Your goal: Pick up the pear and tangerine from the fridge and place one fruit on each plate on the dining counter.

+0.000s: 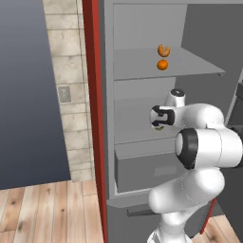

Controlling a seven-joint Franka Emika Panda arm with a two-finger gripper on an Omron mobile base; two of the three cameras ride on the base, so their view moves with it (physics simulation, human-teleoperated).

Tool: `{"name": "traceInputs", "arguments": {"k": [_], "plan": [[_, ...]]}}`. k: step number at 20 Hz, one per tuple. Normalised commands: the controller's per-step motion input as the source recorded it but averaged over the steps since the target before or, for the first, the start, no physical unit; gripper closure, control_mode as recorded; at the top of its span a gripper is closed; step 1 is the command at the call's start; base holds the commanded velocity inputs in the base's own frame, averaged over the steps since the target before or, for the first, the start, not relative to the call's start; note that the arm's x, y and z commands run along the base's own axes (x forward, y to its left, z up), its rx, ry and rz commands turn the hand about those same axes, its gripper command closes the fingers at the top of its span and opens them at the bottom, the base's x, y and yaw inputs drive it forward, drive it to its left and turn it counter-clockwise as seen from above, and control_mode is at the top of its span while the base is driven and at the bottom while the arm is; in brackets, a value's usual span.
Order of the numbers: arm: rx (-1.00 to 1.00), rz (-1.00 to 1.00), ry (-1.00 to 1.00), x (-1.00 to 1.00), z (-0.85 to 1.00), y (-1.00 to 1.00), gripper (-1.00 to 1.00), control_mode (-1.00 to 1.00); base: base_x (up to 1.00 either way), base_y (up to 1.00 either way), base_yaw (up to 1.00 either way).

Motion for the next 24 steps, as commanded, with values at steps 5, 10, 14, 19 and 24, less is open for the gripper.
{"name": "traceInputs", "arguments": {"k": [5,10,14,19,24], "plan": [[0.0,0.0,0.0,0.36,-0.2,-0.02,-1.0,-1.0,0.0,0.0,0.0],[0.0,0.0,0.0,0.26,-0.25,-0.05,-1.0,-1.0,0.0,0.0,0.0],[0.0,0.01,0.0,0.34,-0.21,-0.03,-1.0,-1.0,0.0,0.0,0.0],[0.0,0.01,0.0,0.37,-0.13,0.0,-1.0,-1.0,0.0,0.0,0.0],[0.0,0.0,0.0,0.33,-0.1,-0.01,-1.0,-1.0,0.0,0.0,0.0]]}}
